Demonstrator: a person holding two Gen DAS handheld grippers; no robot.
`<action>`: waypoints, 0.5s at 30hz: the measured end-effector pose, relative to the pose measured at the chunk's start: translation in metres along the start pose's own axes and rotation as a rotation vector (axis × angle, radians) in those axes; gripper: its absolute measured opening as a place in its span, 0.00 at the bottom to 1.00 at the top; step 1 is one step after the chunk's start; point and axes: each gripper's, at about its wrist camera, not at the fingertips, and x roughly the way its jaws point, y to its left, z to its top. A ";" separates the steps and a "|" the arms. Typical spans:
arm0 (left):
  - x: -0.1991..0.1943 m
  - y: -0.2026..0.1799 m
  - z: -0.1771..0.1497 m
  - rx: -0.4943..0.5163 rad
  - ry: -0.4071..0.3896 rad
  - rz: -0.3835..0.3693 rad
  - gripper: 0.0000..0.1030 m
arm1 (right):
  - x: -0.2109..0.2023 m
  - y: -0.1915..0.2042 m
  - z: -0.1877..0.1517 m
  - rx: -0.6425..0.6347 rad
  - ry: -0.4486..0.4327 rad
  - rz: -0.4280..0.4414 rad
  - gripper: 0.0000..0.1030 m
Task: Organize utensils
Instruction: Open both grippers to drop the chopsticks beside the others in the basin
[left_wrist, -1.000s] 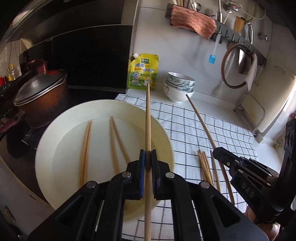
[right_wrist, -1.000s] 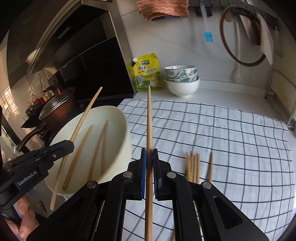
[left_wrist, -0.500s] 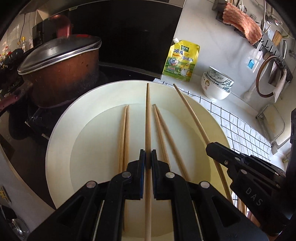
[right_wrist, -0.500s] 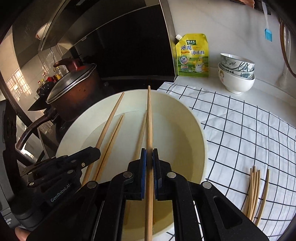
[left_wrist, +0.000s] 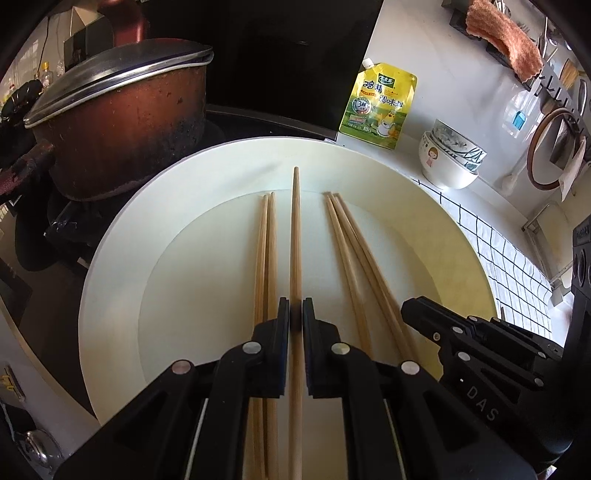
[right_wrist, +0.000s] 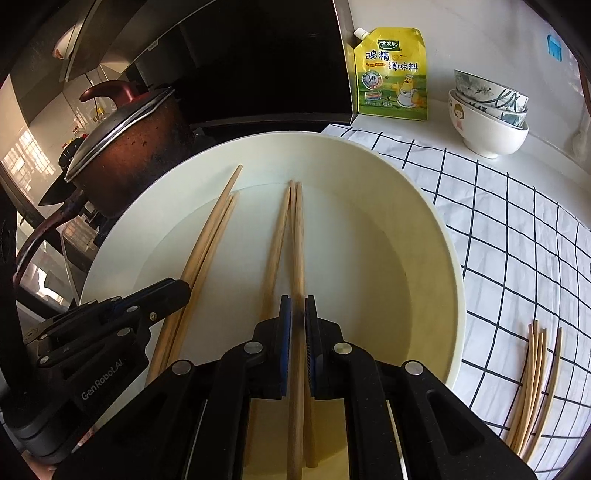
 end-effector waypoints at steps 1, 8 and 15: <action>-0.001 0.001 0.000 0.000 -0.005 0.008 0.21 | 0.000 0.000 0.000 -0.001 -0.004 0.001 0.07; -0.011 0.008 -0.002 -0.022 -0.031 0.028 0.46 | -0.013 -0.005 -0.001 0.014 -0.033 0.006 0.07; -0.021 0.012 -0.006 -0.028 -0.043 0.042 0.46 | -0.025 -0.002 -0.005 0.002 -0.062 0.017 0.07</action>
